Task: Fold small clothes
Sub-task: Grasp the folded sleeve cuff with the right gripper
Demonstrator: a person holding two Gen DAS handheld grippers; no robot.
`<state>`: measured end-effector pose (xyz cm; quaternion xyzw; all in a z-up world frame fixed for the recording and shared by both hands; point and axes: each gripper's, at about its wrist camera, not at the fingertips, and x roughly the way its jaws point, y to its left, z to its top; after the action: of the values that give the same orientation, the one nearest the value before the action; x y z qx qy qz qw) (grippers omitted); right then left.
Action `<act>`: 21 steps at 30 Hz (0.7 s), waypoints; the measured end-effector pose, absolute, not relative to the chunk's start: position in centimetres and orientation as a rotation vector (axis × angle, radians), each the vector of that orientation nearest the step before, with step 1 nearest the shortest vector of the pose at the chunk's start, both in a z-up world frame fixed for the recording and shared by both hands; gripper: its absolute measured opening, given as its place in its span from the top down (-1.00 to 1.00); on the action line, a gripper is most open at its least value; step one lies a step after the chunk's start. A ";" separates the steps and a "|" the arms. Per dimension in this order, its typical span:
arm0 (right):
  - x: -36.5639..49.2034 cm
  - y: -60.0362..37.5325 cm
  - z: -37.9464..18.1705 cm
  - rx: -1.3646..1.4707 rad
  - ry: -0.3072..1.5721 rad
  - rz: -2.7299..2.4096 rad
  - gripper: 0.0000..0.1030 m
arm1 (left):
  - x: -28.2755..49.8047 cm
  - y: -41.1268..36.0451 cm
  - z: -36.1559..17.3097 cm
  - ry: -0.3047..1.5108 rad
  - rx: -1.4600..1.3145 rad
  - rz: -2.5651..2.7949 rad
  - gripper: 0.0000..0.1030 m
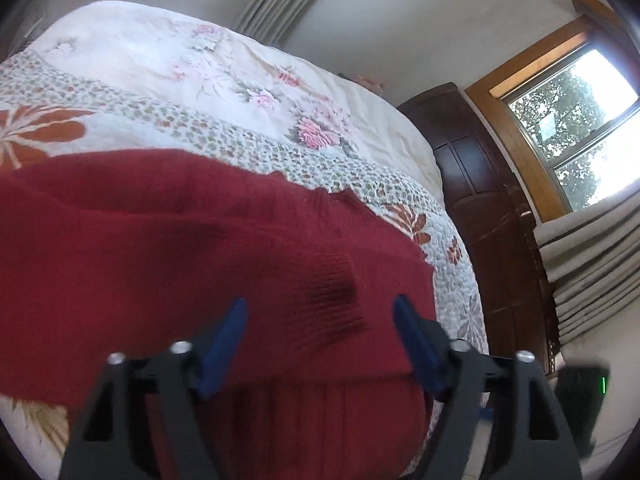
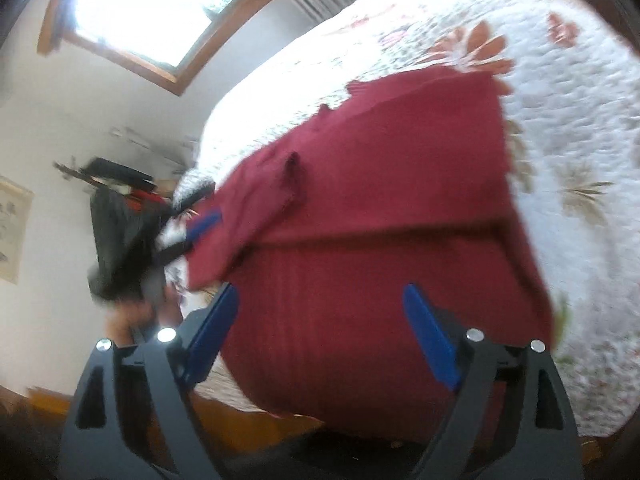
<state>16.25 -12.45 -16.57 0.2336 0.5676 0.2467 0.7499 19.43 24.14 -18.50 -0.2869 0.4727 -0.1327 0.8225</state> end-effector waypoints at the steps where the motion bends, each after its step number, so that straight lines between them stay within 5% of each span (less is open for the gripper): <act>1: 17.4 -12.0 -16.8 0.525 1.249 0.555 -0.63 | 19.1 24.7 -18.2 1.012 -0.609 -0.280 -0.56; 6: 24.3 -8.8 -20.1 0.717 1.405 0.707 0.15 | 12.7 27.0 -18.5 1.041 -0.592 -0.213 -0.63; 21: 31.6 -2.5 -25.6 0.712 1.589 0.724 -0.08 | -1.4 33.2 -22.6 1.116 -0.783 0.043 -0.66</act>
<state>31.57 -2.48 -25.61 0.3057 0.6820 0.3105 0.5874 -1.37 33.24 -22.65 -0.3617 0.5156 0.0200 0.7765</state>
